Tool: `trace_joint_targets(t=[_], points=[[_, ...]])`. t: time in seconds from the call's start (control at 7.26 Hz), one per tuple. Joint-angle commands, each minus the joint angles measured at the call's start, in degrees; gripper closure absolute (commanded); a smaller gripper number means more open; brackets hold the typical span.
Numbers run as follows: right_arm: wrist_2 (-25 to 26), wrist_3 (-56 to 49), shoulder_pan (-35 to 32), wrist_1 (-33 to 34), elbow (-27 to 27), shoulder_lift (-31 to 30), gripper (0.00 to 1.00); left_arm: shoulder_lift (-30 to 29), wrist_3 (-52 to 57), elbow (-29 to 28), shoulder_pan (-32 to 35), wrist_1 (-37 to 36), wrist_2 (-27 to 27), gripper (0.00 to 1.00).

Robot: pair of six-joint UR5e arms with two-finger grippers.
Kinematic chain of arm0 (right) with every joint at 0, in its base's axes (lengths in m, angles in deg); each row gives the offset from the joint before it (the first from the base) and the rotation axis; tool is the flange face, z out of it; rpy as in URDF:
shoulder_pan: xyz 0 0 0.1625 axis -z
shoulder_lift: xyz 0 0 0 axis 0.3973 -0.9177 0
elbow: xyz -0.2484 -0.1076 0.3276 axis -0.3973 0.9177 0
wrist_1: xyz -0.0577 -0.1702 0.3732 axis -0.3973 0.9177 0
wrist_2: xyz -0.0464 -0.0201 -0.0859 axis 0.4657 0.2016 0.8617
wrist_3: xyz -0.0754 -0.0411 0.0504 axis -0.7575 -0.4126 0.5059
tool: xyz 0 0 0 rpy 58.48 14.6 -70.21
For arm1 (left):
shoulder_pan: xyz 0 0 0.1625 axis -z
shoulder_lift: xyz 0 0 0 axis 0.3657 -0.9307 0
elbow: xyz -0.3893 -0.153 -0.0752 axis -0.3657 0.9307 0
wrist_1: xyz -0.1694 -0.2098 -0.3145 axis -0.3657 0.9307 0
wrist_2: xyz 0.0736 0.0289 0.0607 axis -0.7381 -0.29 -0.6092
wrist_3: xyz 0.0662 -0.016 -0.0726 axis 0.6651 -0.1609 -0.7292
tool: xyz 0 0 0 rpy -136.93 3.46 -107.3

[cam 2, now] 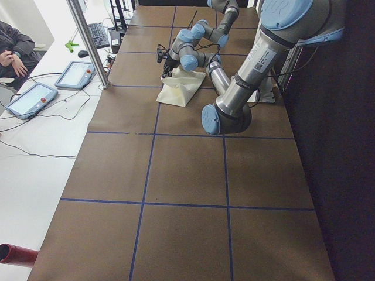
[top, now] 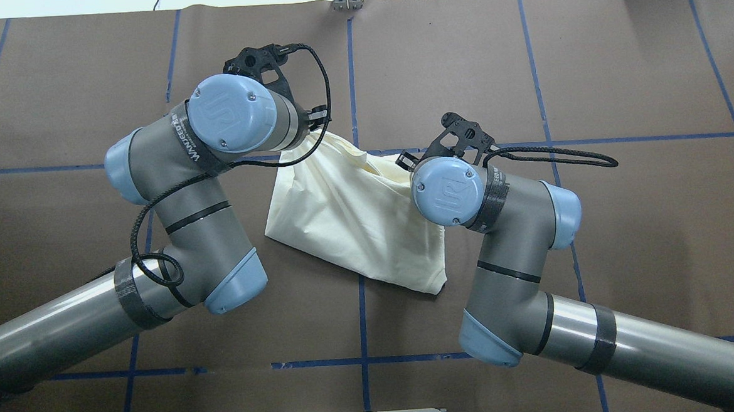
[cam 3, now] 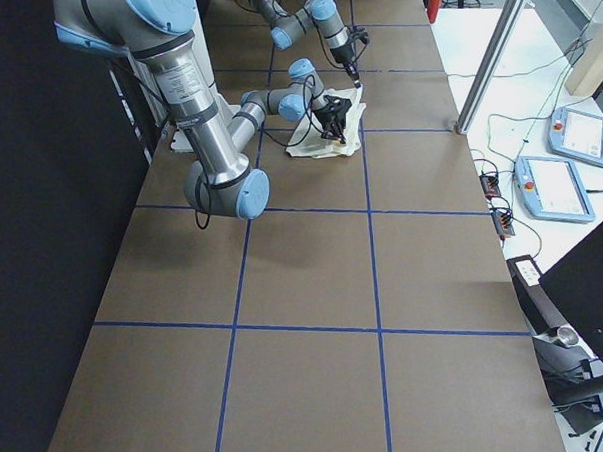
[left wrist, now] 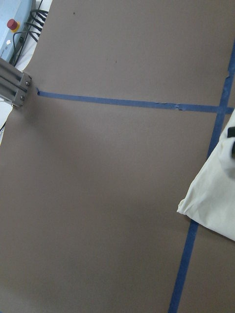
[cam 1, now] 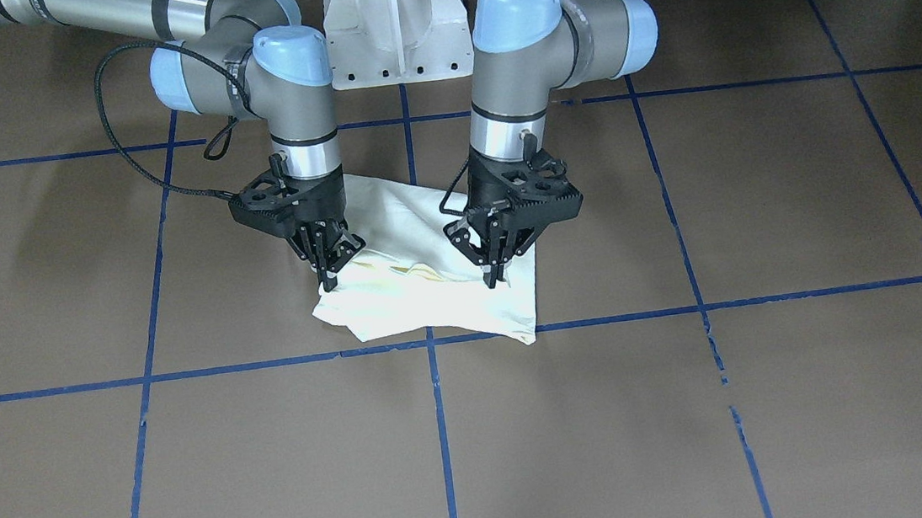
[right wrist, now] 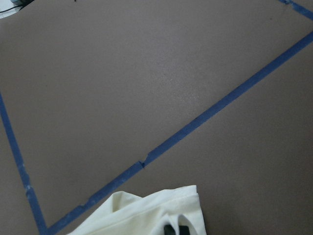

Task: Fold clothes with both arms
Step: 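Lay the fold down and release it with both grippers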

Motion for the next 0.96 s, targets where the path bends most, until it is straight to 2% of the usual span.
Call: trace_joint_targets(t=[0.0,0.14,0.28,0.41,0.55,0.69,0.83], points=[[-0.1,-0.8,-0.1,-1.4,3.3,0.4,1.00,-0.3,1.3,-5.2,-0.1,3.1,0.0,1.00],[-0.1,-1.2,-0.1,-1.4,3.6,0.3,0.82,-0.1,1.5,-5.6,-0.2,3.1,0.0,1.00],[0.1,-6.0,-0.1,-1.5,3.6,0.3,0.04,0.1,3.1,-5.6,-0.3,3.3,0.0,0.62],[-0.1,-8.8,-0.3,-1.7,2.8,0.3,0.00,0.7,7.4,-5.2,-0.2,6.2,0.0,0.01],[-1.1,-10.9,-1.8,-1.7,1.5,0.4,0.00,2.7,10.3,-2.6,-0.1,8.0,0.6,0.00],[-5.3,-12.1,-3.6,-1.7,-0.9,0.1,0.00,5.7,18.3,0.8,0.2,10.4,1.6,0.00],[-7.7,-13.8,-4.8,-1.3,-4.2,-0.4,0.00,9.9,24.2,1.9,0.5,18.0,4.9,0.00]])
